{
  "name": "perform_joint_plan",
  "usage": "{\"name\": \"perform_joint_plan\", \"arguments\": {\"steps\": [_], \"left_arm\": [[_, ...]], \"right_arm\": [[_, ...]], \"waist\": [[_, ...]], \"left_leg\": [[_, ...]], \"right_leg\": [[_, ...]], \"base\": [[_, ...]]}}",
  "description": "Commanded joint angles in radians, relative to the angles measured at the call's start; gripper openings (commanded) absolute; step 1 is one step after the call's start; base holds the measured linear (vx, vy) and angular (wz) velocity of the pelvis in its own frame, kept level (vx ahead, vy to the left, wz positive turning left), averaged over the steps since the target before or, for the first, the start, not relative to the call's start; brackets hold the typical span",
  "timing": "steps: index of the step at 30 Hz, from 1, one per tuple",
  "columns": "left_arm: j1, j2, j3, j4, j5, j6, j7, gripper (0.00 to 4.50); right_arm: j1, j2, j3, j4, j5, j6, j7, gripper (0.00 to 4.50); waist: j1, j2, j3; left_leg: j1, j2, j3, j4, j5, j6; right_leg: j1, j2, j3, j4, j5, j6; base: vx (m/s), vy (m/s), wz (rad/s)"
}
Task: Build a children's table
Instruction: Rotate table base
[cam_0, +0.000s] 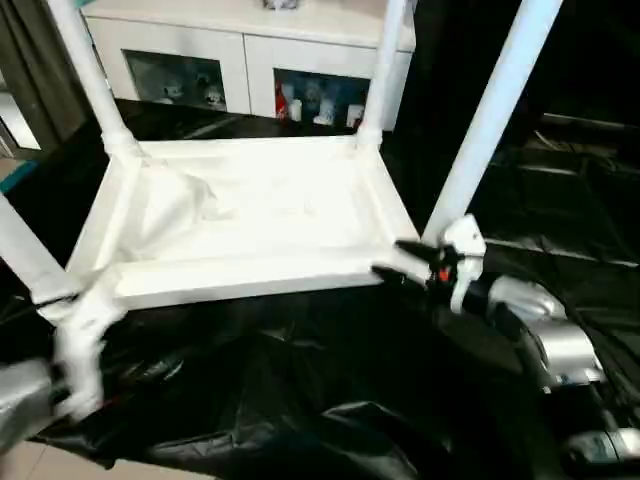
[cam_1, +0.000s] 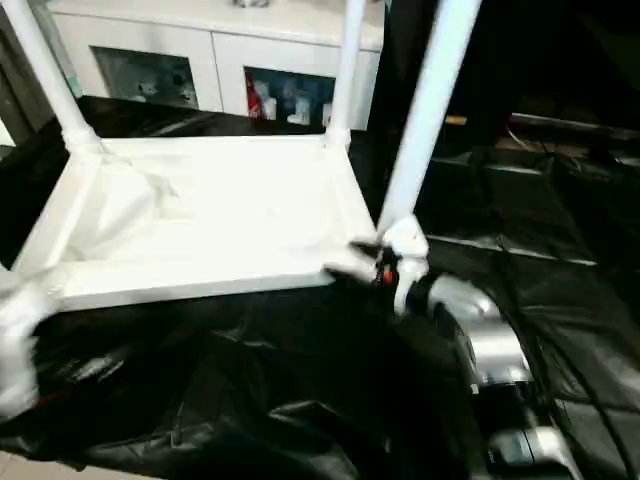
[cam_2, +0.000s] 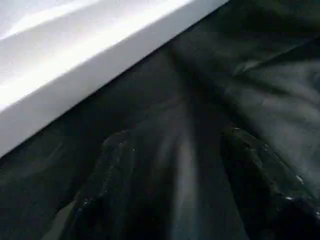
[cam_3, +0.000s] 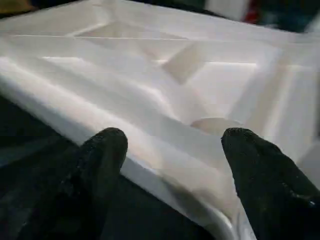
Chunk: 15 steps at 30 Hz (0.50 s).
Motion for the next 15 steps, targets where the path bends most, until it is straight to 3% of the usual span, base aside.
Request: {"name": "perform_joint_plan", "arguments": {"steps": [1,4,9,12,15], "left_arm": [[0.033,0.021,0.081,0.013,-0.006,-0.021,-0.012,3.35],[0.069,0.041,0.157,0.017,-0.018,-0.025,-0.013,3.66],[0.130,0.111,0.237,0.046,-0.014,-0.031,-0.038,4.08],[0.111,0.118,0.274,0.068,-0.029,-0.055,-0.020,4.39],[0.015,0.121,0.301,0.127,-0.039,-0.119,0.028,4.47]], "right_arm": [[-0.033,0.002,-0.050,0.070,-0.026,-0.046,-0.093,3.51],[-0.063,0.018,-0.061,0.132,-0.035,-0.086,-0.144,3.51],[-0.062,0.038,-0.047,0.132,-0.029,-0.099,-0.111,3.51],[-0.047,0.048,-0.038,0.106,-0.016,-0.091,-0.081,3.51],[-0.019,0.043,-0.014,0.081,-0.022,-0.072,-0.064,3.51]], "waist": [[-0.006,0.012,-0.048],[-0.008,0.006,-0.046],[-0.012,0.001,-0.047],[-0.015,0.000,-0.049],[-0.010,0.008,-0.052]], "left_leg": [[0.037,0.036,-0.026,-0.093,-0.430,-0.053],[0.043,0.036,-0.027,-0.094,-0.472,-0.068],[0.038,0.036,-0.031,-0.097,-0.491,-0.063],[0.040,0.036,-0.030,-0.096,-0.478,-0.060],[0.046,0.034,-0.026,-0.092,-0.450,-0.058]], "right_leg": [[0.004,-0.021,0.027,-0.074,-0.420,-0.140],[-0.003,-0.015,0.027,-0.073,-0.404,-0.134],[0.000,-0.014,0.029,-0.072,-0.391,-0.122],[0.001,-0.012,0.030,-0.067,-0.345,-0.138],[0.000,-0.008,0.031,-0.065,-0.287,-0.154]], "base": [[0.000,0.000,0.00],[0.000,0.000,0.00],[0.000,0.000,0.00],[0.000,0.000,0.00],[0.000,0.000,0.00]]}}
